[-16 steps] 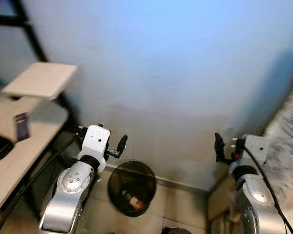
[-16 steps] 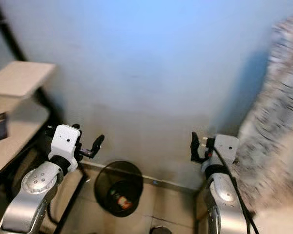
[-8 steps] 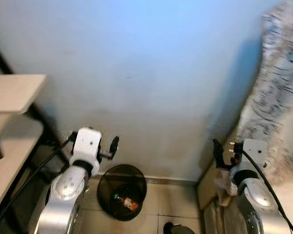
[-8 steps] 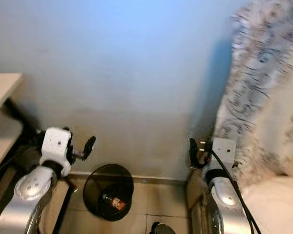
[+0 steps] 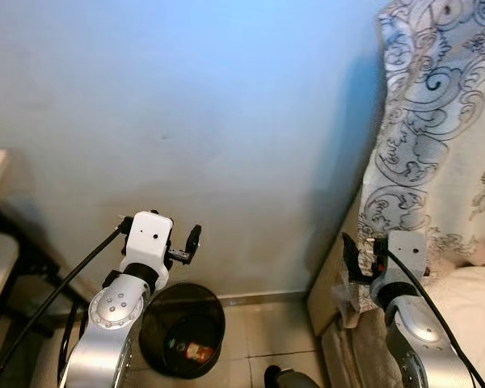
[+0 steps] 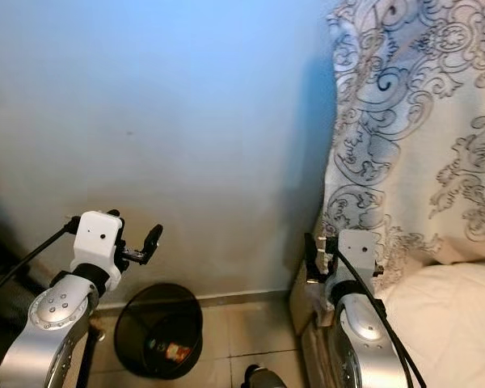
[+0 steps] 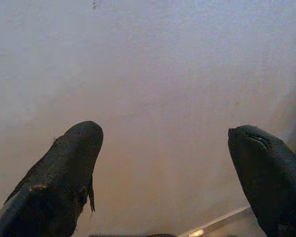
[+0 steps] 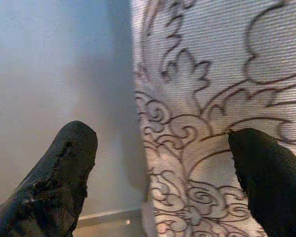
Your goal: Clean up the room
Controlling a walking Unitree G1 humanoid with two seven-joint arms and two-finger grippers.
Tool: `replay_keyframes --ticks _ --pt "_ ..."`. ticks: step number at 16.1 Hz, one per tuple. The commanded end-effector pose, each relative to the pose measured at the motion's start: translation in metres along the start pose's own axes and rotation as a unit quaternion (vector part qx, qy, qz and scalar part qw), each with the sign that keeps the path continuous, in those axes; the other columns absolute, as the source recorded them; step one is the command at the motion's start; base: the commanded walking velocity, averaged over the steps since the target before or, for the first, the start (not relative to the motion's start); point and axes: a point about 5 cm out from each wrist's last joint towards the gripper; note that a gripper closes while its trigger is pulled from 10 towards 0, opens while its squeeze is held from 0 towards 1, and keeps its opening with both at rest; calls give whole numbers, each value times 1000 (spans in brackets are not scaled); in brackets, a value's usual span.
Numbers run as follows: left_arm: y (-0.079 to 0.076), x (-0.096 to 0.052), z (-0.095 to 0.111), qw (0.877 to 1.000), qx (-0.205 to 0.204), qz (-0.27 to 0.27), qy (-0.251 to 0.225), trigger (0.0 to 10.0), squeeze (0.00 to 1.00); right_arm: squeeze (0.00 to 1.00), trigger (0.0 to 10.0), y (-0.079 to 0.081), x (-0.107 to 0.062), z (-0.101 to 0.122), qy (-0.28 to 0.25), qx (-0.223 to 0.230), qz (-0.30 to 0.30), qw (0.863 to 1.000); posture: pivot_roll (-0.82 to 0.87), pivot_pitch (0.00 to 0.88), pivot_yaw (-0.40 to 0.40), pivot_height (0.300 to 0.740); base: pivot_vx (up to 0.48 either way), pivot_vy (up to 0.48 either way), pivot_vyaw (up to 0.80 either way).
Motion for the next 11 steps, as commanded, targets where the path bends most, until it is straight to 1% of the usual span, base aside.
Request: replay_keyframes --ticks 1,3,5,6,8,9,10,11 --pt "3 -2 -2 1000 0 5 6 10000 0 0 10000 -1 -1 4 -12 -9 -7 1000 1 0 49 740 0 0 -763" --pt "2 -2 -2 1000 0 4 7 10000 0 0 10000 0 -1 4 -8 8 -4 1000 2 0 46 740 0 0 -753" --pt "2 -2 -1 1000 0 2 6 10000 0 0 10000 0 -1 5 -9 15 -14 1000 1 0 46 740 0 0 -694" --pt "2 -2 -1 1000 0 1 6 10000 0 0 10000 3 -1 4 -9 26 -6 1000 3 0 45 740 0 0 -688" --pt "2 -1 0 1000 0 -1 5 10000 0 0 10000 3 -1 5 -7 26 -4 1000 4 0 43 740 0 0 -700" --pt "1 -2 -1 1000 0 -1 6 10000 0 0 10000 6 -2 4 -2 42 7 999 4 0 43 740 0 0 -669" --pt "1 -2 -1 1000 0 -1 6 10000 0 0 10000 7 -2 4 -1 47 11 999 4 0 43 740 0 0 -669" --pt "1 -2 -1 1000 0 -2 7 10000 0 0 10000 9 -2 5 2 43 13 999 4 0 43 740 0 0 -600"
Point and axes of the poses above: a point about 5 cm out from each wrist's last joint towards the gripper, its own x axis pointing out of the wrist towards the gripper, its own z axis along the axis of the wrist's last joint, y = z × x, and after that the axes turned 2 degrees about x, right-handed
